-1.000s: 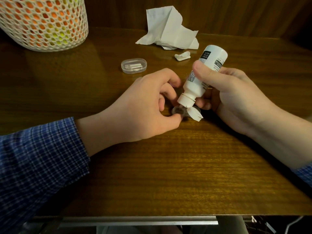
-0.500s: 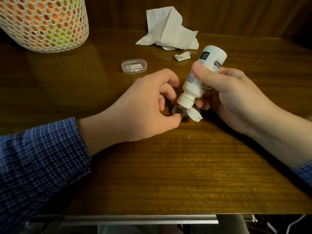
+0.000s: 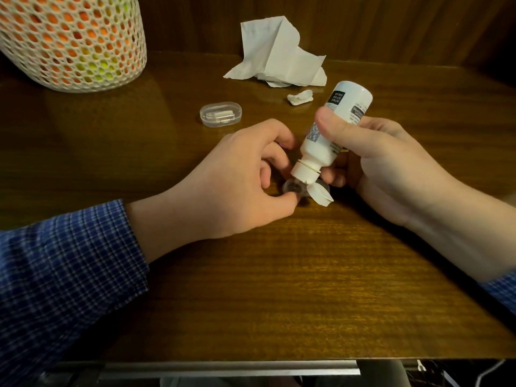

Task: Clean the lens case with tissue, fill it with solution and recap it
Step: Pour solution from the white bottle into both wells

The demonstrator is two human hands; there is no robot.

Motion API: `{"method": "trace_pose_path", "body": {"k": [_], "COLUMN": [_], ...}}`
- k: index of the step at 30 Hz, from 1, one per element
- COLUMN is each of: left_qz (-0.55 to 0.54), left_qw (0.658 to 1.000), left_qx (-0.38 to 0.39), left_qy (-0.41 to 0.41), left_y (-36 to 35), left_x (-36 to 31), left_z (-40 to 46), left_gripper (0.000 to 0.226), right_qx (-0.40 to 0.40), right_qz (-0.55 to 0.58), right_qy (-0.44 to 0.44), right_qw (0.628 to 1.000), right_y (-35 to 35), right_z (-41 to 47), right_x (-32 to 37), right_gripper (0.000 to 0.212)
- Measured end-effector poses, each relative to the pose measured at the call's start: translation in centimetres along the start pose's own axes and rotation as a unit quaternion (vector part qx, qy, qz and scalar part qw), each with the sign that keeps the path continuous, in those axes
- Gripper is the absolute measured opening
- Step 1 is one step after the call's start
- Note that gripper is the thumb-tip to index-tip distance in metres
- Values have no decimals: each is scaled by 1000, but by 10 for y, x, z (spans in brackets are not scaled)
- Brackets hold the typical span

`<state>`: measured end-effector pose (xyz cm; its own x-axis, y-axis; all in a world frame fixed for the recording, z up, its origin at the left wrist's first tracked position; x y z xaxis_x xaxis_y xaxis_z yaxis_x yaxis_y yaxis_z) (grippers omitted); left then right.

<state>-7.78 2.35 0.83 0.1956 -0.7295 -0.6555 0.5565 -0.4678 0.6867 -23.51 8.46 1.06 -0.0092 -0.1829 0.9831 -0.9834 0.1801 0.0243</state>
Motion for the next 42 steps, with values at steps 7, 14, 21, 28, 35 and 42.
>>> {"method": "trace_pose_path", "body": {"k": [7,14,21,28,35,42], "left_qz": [-3,-7,-11,-2,11,-7], "left_qw": [1000,1000,1000,999,999,1000], "left_qx": [-2,-12,-3,-2,9,-1], "left_qy": [-4,1,-4,-34,-47,-11], "left_y": [0,-1,0,-1,-1,0], "left_x": [1,1,0,-2,-2,0], "left_z": [0,0,-1,0,0,3], "left_gripper": [62,62,62,58,61,61], "right_qx": [0,-3,23,26,-36,-29], "right_qz": [0,22,265,558,485,448], "right_qy": [2,-4,-124,-173,-164,-169], "right_qw": [1000,1000,956,811,858,877], "right_y": [0,2,15,47,56,55], "right_z": [1,0,3,2,9,12], "right_x": [-1,0,1,-2,0,0], "right_gripper": [24,24,37,31,30,31]}}
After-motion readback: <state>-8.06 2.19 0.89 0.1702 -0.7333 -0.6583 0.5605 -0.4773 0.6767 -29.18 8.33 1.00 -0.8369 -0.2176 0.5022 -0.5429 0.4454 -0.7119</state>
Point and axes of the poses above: each hand's wrist, its own z-axis towards the middle knuckle, its own y-axis out of the back of the hand, x = y × z, the point moved 4 cm from there along z, towards the middle knuckle, and after that the axes turned 11 degrees about -y, right-handed, at the moved point
